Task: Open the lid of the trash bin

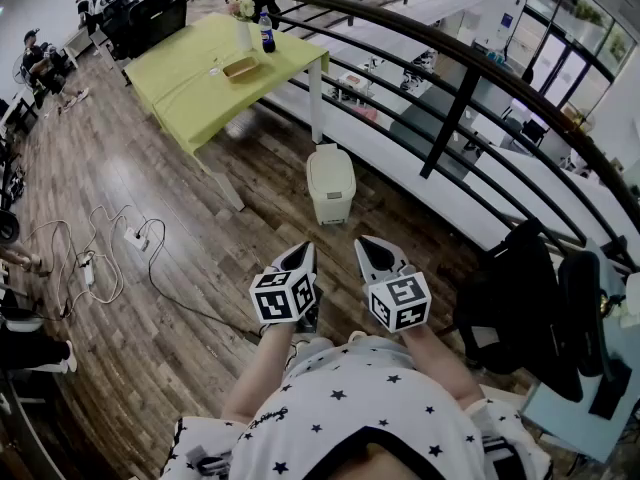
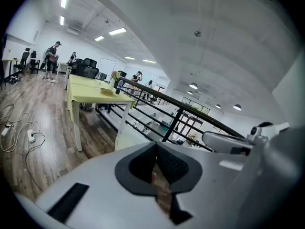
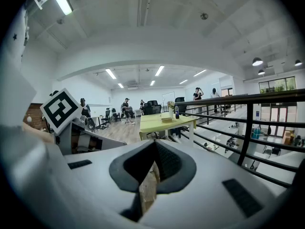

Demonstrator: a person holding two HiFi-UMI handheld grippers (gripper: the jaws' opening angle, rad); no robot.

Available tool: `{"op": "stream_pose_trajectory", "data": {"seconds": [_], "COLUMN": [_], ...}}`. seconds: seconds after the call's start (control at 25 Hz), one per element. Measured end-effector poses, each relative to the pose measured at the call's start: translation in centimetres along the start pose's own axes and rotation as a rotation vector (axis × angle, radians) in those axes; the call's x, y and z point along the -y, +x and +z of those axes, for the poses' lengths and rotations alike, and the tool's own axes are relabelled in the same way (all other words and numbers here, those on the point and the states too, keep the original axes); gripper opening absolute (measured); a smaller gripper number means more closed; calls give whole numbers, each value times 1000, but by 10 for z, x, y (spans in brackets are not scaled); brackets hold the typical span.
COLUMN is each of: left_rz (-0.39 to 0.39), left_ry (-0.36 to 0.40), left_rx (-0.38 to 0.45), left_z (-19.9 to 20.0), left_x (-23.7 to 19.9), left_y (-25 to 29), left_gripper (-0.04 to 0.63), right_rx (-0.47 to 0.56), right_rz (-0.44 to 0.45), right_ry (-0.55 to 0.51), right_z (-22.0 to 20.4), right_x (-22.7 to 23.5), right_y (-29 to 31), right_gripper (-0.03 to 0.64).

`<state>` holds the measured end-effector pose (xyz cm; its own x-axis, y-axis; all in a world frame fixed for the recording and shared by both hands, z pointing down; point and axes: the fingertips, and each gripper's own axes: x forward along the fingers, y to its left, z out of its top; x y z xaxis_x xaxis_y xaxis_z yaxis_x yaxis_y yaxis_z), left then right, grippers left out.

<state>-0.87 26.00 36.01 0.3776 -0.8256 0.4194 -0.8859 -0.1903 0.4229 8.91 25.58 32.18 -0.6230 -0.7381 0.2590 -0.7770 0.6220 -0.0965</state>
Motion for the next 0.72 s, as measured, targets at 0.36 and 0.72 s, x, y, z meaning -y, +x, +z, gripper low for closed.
{"op": "stream_pose_trajectory", "data": {"seconds": [0.36,0.72], "left_rz": [51,77], "left_ry": [34,76], "left_rx": [49,62], "left_z": [4,-2], "left_x": [2,22], "left_y": [-7,2], "left_gripper": [12,11], "right_rx": [12,7], "right_rz": [-23,-14], "right_ry": [39,50], "right_z": [-7,-10], "right_x": [18,53], "right_y": [-8,-20], "right_gripper": [-8,-8]}}
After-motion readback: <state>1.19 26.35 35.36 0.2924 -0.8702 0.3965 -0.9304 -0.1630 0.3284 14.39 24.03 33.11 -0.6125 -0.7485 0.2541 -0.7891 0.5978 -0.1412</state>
